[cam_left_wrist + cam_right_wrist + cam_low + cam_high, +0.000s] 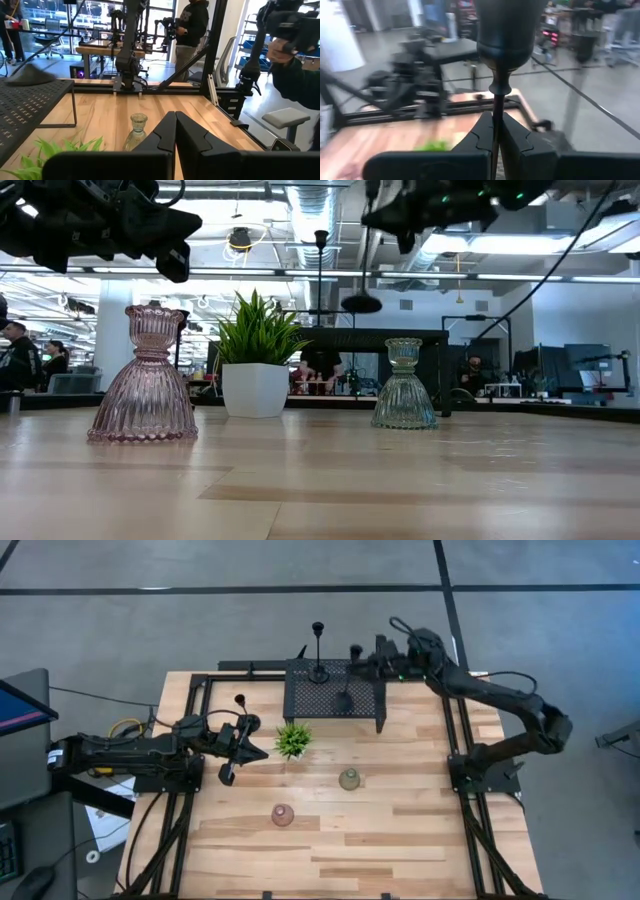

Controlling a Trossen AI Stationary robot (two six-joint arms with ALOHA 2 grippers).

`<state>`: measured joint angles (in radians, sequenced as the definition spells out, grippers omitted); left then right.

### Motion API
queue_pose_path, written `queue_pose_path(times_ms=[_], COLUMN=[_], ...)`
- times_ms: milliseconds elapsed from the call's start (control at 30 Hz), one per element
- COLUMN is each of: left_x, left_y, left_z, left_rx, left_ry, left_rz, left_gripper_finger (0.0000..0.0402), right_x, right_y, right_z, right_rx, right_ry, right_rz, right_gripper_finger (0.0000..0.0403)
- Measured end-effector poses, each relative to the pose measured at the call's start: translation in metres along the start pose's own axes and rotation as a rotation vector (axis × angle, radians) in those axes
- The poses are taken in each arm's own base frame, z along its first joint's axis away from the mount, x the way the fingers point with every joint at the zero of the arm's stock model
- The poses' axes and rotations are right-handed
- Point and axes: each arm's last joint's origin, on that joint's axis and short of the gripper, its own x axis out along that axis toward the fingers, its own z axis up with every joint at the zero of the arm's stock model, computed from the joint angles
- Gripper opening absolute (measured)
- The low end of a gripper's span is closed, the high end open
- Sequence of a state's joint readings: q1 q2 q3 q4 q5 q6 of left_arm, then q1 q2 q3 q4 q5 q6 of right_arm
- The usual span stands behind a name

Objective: Pick & Place candle stick holders
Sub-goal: Put the bottom black candle holder on the shelf

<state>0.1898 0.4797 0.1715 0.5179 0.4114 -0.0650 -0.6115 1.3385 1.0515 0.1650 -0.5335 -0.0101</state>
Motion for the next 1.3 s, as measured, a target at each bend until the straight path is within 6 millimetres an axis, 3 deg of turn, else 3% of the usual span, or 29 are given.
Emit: queue_pose_path(times_ms=[167, 367, 800, 1300], left_x=[0.0, 0.0, 0.0, 0.0], left_y=[0.0, 0.0, 0.0, 0.0], left_z=[0.0, 0.0, 0.0, 0.0], left_rx=[0.0, 0.0, 0.0, 0.0], left_ry=[0.001, 0.001, 0.001, 0.001], left_rz=[0.0, 0.0, 0.0, 0.0], left_gripper_finger=[0.0005, 0.0006, 0.0005, 0.0006], right_x=[0.008, 0.006, -0.005, -0.005], right_y=[-0.033, -0.053, -0.074, -0.074], right_z=[-0.008, -0.014, -0.018, -0.02], right_rx=[0.032, 0.047, 0.012, 0.018], right_ry=[0.034, 0.05, 0.065, 0.078], right_rz=[-0.076, -0.136, -0.297, -0.299], right_gripper_finger=[0.0, 0.0, 0.0, 0.0])
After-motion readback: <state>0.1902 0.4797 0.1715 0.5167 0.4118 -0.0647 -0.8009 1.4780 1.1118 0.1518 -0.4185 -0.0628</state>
